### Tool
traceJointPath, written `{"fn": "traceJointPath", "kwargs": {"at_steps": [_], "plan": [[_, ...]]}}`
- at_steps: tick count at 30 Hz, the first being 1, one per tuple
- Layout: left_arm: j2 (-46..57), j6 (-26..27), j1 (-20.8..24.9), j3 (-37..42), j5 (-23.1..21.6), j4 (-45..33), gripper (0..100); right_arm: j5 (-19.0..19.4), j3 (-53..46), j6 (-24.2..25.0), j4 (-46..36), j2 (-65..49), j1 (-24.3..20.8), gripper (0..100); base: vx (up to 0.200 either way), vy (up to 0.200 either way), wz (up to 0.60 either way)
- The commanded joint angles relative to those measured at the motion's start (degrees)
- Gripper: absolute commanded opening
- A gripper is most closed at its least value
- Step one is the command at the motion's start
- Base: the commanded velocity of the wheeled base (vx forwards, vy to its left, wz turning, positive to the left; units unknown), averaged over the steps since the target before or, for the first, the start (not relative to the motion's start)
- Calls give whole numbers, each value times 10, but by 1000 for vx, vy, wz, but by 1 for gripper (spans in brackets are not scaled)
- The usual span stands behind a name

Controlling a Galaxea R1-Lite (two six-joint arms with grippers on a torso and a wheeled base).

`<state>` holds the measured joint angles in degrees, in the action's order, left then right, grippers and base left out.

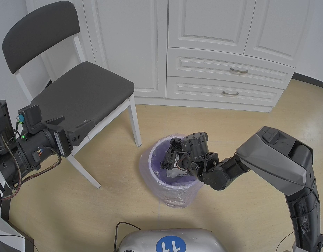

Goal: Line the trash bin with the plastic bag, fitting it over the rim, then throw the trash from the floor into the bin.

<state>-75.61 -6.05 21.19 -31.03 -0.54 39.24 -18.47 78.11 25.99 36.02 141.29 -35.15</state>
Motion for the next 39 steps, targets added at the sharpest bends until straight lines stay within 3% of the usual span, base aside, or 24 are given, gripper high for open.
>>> {"fn": "traceJointPath", "kwargs": {"at_steps": [1,20,39], "plan": [[-1,-1,0,-1,0,0,100,0,22,2,2,39,4,0,0,0,0],[-6,-2,-1,-1,0,0,100,11,155,-16,34,123,55,0,0,0,0],[-6,-1,0,1,0,0,100,12,57,-41,92,65,25,0,0,0,0]]}}
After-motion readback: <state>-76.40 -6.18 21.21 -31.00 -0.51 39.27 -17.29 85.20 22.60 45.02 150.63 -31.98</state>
